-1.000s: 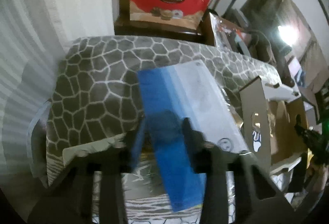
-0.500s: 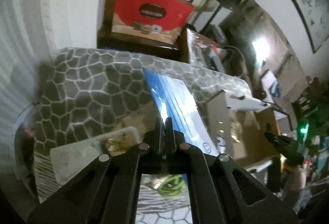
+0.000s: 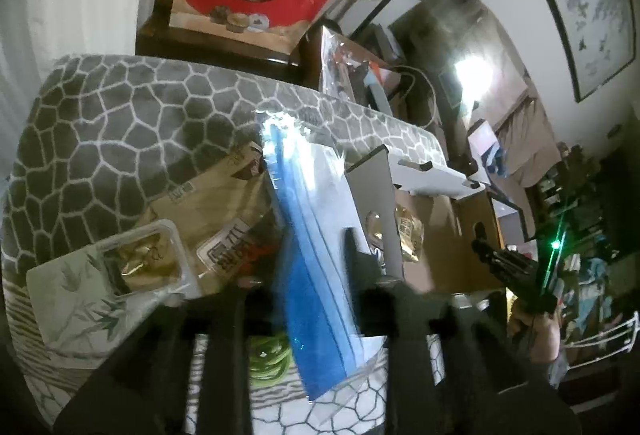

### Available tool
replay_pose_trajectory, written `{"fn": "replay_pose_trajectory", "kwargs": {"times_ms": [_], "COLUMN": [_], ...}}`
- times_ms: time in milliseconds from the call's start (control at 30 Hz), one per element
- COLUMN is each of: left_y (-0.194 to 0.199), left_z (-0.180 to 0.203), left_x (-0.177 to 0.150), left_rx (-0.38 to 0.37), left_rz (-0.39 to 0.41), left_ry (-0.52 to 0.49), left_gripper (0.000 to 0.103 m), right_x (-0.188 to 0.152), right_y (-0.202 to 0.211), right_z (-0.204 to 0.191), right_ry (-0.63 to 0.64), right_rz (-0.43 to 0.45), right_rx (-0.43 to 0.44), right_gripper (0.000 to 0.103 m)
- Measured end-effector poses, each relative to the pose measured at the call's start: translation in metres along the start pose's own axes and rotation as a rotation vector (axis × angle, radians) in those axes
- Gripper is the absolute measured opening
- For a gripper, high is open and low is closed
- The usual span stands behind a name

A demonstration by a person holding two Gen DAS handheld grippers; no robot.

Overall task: Organize objects
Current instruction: 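Carry the blue box over the tray wall, lower it inside, open left gripper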

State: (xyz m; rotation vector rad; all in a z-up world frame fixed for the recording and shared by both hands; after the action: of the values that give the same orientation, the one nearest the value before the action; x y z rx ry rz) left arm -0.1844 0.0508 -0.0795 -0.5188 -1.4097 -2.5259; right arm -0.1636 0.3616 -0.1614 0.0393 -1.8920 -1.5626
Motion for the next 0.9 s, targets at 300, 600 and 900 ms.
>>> {"fn": "replay_pose_trajectory", "kwargs": {"times_ms": [300, 600, 900], "left_y": [-0.011, 0.011, 0.058], "left_z": [-0.009, 0.019, 0.086], "left_x": [-0.007, 0.0, 0.02], "left_rx": [0.078, -0.033, -0.112], "left_rz": [-0.03, 0.033, 0.118], "left_ry": [-0.008, -0.021, -0.169], "left_gripper": [0.017, 0.001, 0.001], "right_x": [0.0, 0.0, 0.0], "right_y": [0.0, 0.001, 0.004], "right_z": [-0.001, 0.002, 0.004], "right_ry": [0.003, -0.01, -0.025], "right_rz": [-0.001, -0.002, -0.002], "right_rx": [0.001, 0.018, 0.034], "right_gripper": [0.01, 0.01, 0.01]}}
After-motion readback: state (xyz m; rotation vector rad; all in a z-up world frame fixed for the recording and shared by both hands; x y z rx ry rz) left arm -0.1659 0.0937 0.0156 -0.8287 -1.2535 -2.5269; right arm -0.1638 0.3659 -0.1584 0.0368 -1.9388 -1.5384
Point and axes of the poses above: each gripper's, at about its wrist camera, not at the fingertips, and y roughly against the way its jaws point, z to its right, x to its top, the point moved 7 cm from there along -y, roughly the way its jaws point, and after that the axes turned 4 degrees about -y, right-handed, at the moved point
